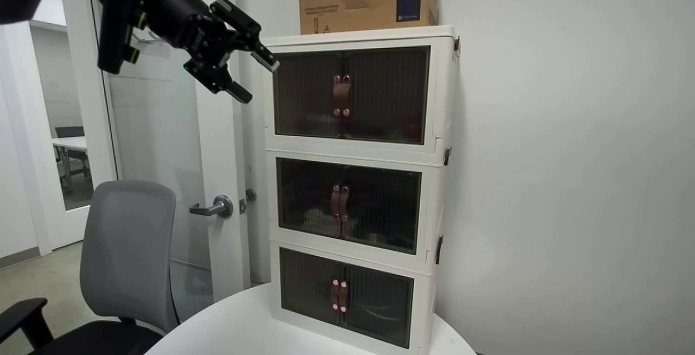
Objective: Open the top left and right cabinet doors
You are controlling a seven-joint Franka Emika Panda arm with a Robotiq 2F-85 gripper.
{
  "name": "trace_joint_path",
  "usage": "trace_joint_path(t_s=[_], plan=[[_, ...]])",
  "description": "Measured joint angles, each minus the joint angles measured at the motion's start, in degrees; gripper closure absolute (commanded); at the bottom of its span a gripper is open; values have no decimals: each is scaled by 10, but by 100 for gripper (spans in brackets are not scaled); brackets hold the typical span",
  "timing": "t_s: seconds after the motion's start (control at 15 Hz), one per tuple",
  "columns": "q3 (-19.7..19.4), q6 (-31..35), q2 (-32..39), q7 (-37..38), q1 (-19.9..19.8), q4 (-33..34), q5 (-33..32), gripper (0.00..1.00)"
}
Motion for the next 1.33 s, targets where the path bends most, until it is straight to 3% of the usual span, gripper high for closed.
trace_joint_path(t_s=[0.53,1.33], plan=[[-21,1,156,117,37,154,-169,0],[-88,13,330,121,81,389,-183,0]])
